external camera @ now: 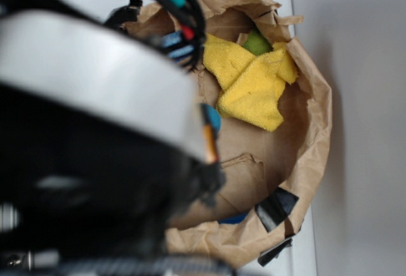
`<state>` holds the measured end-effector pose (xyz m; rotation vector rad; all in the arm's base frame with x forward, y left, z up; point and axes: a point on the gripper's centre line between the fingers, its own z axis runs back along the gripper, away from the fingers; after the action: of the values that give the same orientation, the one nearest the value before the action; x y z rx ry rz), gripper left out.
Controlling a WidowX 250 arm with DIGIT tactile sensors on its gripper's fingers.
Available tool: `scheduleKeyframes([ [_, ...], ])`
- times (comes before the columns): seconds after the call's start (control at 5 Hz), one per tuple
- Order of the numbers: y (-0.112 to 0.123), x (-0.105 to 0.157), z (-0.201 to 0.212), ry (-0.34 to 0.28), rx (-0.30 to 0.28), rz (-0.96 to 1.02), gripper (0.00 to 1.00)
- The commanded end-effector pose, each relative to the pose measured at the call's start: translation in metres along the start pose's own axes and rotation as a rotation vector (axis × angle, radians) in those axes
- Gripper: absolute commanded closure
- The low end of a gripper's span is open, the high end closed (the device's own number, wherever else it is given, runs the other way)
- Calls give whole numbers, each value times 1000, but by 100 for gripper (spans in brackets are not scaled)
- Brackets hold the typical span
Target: Grab the blue bottle.
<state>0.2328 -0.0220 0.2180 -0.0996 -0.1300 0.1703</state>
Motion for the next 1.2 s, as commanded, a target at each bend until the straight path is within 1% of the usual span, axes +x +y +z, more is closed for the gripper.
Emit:
scheduleKeyframes([
  [0.0,27,13,-34,-31,-3,-6,0],
  [0.2,40,19,-51,17,-74,-48,0],
  [0.4,42,26,-78,25,-64,-36,0],
  [0.6,40,34,-99,-11,-20,-22,0],
  [0.8,25,33,-118,-34,-1,-26,0],
  [1.0,5,26,-131,-26,-37,-35,0],
])
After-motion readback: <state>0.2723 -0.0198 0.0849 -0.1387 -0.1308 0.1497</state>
